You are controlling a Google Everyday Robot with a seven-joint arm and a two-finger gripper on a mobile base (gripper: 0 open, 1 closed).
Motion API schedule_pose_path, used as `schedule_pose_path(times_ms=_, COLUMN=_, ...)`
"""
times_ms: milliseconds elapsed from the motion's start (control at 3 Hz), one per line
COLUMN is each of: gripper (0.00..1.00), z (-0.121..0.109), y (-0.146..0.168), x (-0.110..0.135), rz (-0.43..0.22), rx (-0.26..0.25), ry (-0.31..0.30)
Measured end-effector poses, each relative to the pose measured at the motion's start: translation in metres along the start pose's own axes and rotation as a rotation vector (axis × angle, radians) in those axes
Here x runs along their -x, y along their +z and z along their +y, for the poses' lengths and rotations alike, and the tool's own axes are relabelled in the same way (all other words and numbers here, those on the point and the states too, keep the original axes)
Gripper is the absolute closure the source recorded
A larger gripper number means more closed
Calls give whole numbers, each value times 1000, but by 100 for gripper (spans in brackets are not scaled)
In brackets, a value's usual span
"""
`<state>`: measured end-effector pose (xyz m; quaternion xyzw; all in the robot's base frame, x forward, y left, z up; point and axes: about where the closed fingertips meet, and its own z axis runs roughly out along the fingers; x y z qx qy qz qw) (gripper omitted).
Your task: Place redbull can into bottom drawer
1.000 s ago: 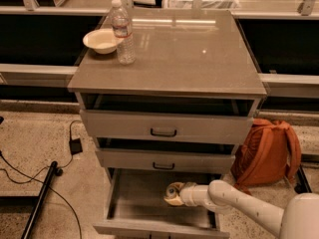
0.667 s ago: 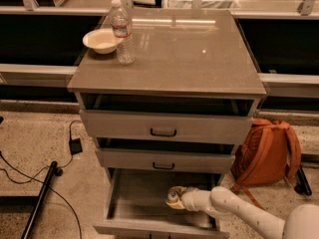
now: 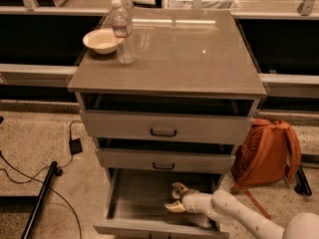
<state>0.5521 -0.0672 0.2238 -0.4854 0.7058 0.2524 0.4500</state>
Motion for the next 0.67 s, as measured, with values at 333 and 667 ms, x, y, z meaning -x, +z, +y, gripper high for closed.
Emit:
schedule_pose_path(times_ms=333, gripper=0, z=0, y=0, x=0, rz=0, rx=0, ry=0)
schedule_pose_path(times_ms=667, gripper=0, z=0, y=0, x=0, rz=0, rx=0, ry=0)
